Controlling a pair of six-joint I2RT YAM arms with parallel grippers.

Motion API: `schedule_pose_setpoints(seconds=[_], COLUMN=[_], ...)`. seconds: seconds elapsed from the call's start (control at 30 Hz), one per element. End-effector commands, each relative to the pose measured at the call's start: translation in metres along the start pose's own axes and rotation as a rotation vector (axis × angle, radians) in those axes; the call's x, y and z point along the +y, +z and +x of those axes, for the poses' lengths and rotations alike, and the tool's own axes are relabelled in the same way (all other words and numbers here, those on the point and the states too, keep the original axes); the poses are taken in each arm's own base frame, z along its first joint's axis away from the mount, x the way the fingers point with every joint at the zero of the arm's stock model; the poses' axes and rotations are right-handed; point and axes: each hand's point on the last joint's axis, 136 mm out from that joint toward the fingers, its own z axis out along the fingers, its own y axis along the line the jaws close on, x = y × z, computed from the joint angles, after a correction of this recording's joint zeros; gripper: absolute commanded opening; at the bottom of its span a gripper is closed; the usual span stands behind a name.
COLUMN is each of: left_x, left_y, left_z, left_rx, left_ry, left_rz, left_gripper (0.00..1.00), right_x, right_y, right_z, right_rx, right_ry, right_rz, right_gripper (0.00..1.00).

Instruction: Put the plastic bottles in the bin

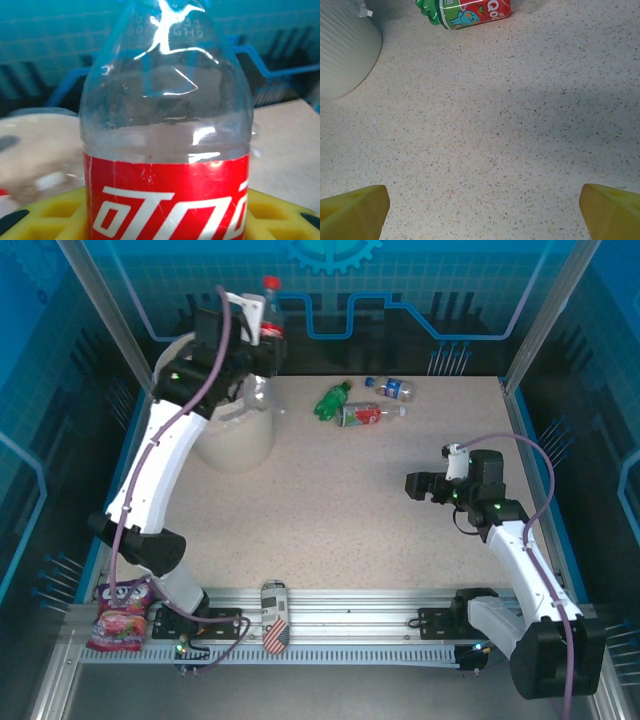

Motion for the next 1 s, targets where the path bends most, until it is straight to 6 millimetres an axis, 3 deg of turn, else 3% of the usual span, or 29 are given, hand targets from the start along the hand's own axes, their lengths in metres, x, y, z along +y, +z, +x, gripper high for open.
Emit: schedule_pose_setpoints(seconds=[0.0, 0.1, 0.23, 0.5, 0.77, 0.87, 0.97], left_x=[0.047, 0.086, 0.115, 0.134, 0.136, 0.136, 0.135], left_y=[-0.007, 0.009, 0.037, 0.084, 0.097, 0.098, 0.096], left_z=[-0.014, -0.012, -0.001, 0.042, 0.099, 0.115, 0.12], left_rx=[-0.02, 0.0, 0.039, 0.143, 0.226, 0.251, 0.26], left_ry=[0.025, 0.035, 0.081, 0.093, 0.091, 0.071, 0.067], left_rz=[-0.113, -0.184, -0.2, -0.145, -0.095, -0.062, -0.047], left_gripper=[0.19, 0.15, 0.08, 0.07, 0.09, 0.15, 0.42], right_x=[0.001, 0.001, 0.001, 0.002, 0.001, 0.001, 0.003], right_y=[-0.005, -0.005, -0.006, -0.008, -0.01, -0.01, -0.008], right_z=[-0.002, -0.001, 0.0, 0.002, 0.004, 0.002, 0.001], right_rx=[-0.02, -0.017, -0.019, -0.02, -0.021, -0.021, -0.02], right_ry=[-0.001, 0.001, 0.004, 0.013, 0.008, 0.009, 0.009], right_rz=[-0.005, -0.007, -0.006, -0.007, 0.0, -0.003, -0.01], right_gripper=[0.98, 0.98, 0.98, 0.98, 0.98, 0.98, 0.98])
